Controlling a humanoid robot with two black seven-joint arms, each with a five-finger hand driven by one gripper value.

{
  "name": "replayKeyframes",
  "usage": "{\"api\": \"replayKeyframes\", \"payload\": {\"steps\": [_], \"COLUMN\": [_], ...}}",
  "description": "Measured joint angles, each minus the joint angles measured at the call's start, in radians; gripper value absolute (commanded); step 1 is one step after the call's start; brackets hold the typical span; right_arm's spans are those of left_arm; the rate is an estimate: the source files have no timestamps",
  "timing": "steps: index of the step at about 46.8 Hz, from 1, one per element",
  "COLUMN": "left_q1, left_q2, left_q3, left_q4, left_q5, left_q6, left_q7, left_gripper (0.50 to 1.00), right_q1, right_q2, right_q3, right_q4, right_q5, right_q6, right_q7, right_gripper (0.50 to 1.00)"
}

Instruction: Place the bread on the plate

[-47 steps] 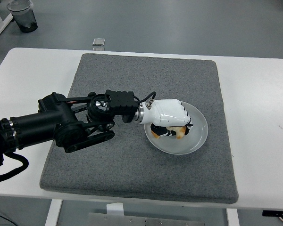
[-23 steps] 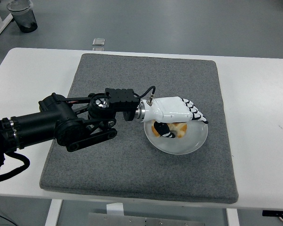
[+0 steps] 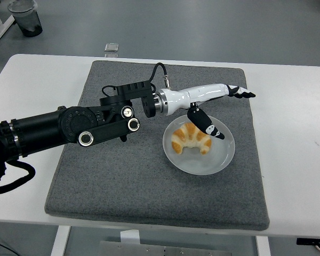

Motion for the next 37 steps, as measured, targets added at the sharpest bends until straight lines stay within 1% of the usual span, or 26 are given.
{"api": "replayKeyframes", "payload": {"steps": [8, 14, 22, 24, 30, 37], "left_q1": [-0.002, -0.002, -0.028, -0.03, -0.032, -0.025], "left_q2": [0.005, 0.005, 0.011, 0.017, 0.059, 0.106], "left_q3": [-0.111, -0.189, -0.197, -0.198, -0.201, -0.201], "left_q4": [0.046, 0.116, 0.199, 0.21, 0.219, 0.219], "left_q5": [-0.261, -0.487, -0.756, -0.815, -0.968, -1.095], "left_q6": [0.004, 0.001, 0.0, 0.001, 0.008, 0.009], "left_q7": [0.006, 0.021, 0.025, 0.035, 0.085, 0.107], "left_gripper": [0.99, 0.99, 0.99, 0.992, 0.992, 0.994], "right_q1": [0.001, 0.001, 0.0, 0.0, 0.0, 0.0], "right_q2": [0.0, 0.0, 0.0, 0.0, 0.0, 0.0], "right_q3": [0.0, 0.0, 0.0, 0.0, 0.0, 0.0], "right_q4": [0.001, 0.001, 0.0, 0.0, 0.0, 0.001], "right_q5": [0.0, 0.0, 0.0, 0.0, 0.0, 0.0], "right_q6": [0.0, 0.0, 0.0, 0.0, 0.0, 0.0], "right_q7": [0.0, 0.0, 0.0, 0.0, 0.0, 0.0], "right_gripper": [0.932, 0.932, 0.932, 0.932, 0.93, 0.932]}}
